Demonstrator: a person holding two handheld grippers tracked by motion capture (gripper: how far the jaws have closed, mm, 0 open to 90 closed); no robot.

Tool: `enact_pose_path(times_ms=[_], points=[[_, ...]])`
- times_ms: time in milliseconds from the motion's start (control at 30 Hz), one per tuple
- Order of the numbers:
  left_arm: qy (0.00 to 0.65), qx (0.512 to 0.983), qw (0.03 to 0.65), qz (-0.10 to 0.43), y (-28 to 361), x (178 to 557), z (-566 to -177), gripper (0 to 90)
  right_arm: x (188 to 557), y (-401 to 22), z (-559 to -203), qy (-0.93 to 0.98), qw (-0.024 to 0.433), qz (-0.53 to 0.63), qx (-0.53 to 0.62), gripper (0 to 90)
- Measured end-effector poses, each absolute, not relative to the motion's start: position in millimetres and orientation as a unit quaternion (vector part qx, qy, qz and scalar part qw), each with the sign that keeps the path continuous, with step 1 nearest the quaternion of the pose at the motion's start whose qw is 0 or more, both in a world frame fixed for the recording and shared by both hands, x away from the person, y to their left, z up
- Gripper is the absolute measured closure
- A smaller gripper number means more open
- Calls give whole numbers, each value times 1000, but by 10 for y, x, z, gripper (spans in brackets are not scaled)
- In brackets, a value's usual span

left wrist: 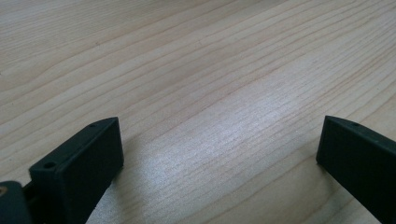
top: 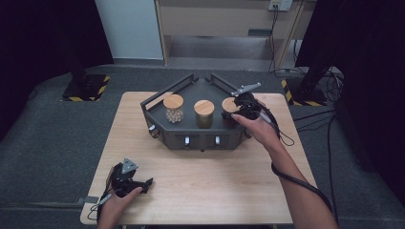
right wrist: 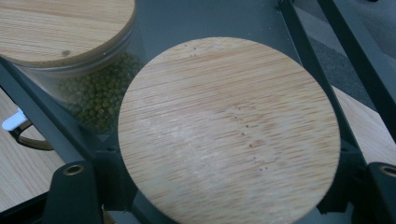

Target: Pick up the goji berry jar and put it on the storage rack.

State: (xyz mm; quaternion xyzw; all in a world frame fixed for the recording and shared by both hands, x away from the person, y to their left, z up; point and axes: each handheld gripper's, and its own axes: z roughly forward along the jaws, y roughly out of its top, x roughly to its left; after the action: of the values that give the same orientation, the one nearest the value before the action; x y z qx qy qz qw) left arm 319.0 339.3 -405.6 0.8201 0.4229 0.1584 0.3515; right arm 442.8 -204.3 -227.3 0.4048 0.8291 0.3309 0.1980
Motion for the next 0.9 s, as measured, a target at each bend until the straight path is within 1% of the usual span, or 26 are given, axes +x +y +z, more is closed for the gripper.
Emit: enact_pose_path(times_ms=[667, 900], points=[[423, 820, 351, 158, 3393, 3190, -4056, 0, 4447, -2031, -2312, 826, 194, 337, 409, 262], [423, 820, 351, 158, 3393, 3190, -4056, 0, 4456, -2094, -2354, 821, 189, 349, 410, 261]])
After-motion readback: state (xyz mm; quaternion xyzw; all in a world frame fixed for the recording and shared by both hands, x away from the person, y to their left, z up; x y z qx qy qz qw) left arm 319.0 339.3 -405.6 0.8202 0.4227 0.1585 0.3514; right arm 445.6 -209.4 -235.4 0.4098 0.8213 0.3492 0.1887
